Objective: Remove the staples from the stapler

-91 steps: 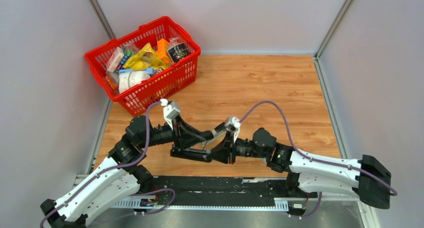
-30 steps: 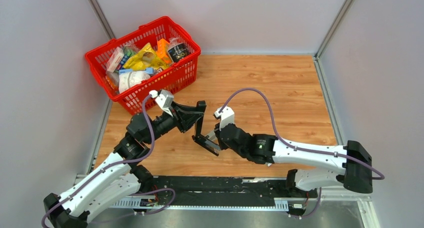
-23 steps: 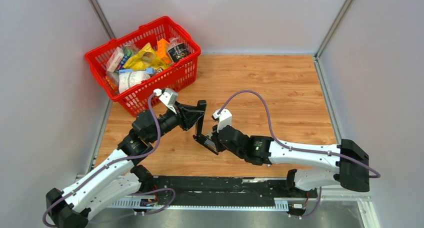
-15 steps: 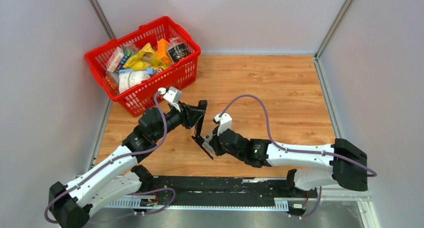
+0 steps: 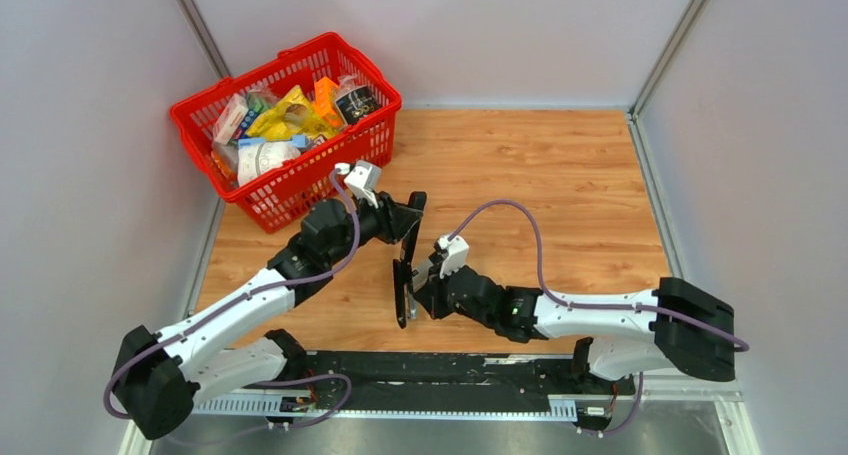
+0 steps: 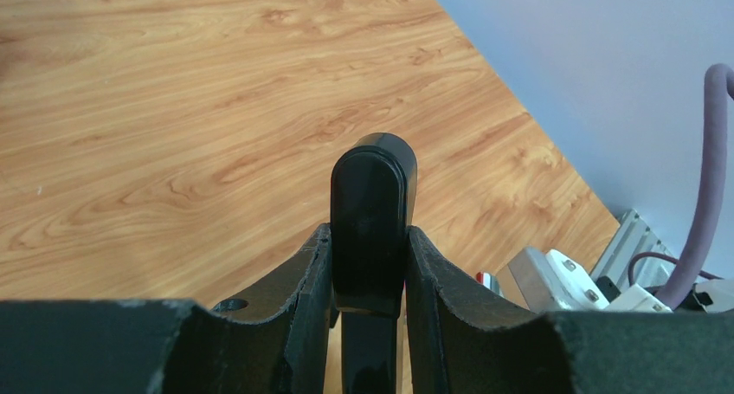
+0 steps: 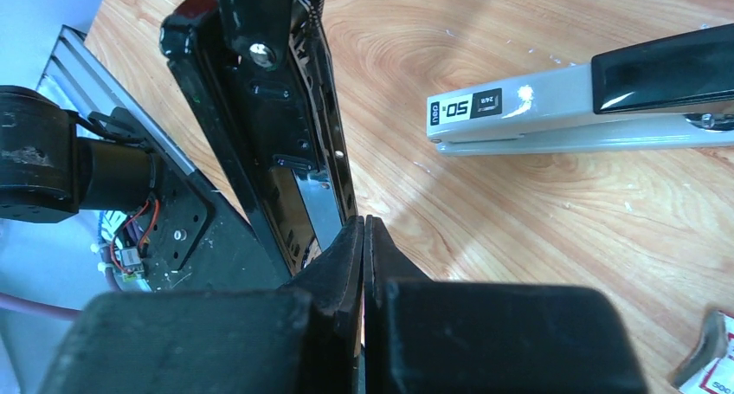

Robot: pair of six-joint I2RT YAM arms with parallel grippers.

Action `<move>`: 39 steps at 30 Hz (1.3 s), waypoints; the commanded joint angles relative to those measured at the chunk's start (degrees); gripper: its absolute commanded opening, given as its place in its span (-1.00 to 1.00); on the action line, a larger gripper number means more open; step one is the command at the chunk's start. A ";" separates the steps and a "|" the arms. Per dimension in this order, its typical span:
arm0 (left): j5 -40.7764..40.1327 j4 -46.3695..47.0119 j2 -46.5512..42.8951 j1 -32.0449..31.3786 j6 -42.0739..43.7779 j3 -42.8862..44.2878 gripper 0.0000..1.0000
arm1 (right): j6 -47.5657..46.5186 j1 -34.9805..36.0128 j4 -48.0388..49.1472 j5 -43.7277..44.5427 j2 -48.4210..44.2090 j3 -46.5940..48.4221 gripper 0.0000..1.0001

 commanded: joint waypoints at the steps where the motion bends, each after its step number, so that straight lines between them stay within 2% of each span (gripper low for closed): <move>1: -0.38 9.15 1.84 0.02 -3.85 4.30 -1.00 | 2.20 0.13 10.09 -1.84 0.14 -1.83 -1.00; 8: -0.21 9.86 4.39 -1.21 -4.29 4.73 -1.00 | 1.58 0.13 13.43 -2.19 0.48 -2.36 -1.00; 13: -2.31 6.87 3.87 -2.27 -2.80 5.43 -1.00 | 1.84 0.13 14.40 -2.02 1.37 -2.71 -1.00; 24: -9.61 -11.92 4.83 -7.27 5.19 11.59 -1.00 | 0.70 0.04 13.17 1.23 1.19 -4.03 -1.00; 27: -10.66 -11.94 4.22 -7.54 5.73 10.98 -1.00 | 0.44 0.04 12.82 1.32 1.19 -3.85 -1.00; 39: -6.89 -23.00 -1.58 -7.54 6.96 16.42 -1.00 | -3.60 0.13 2.46 5.10 -4.95 -0.87 -1.00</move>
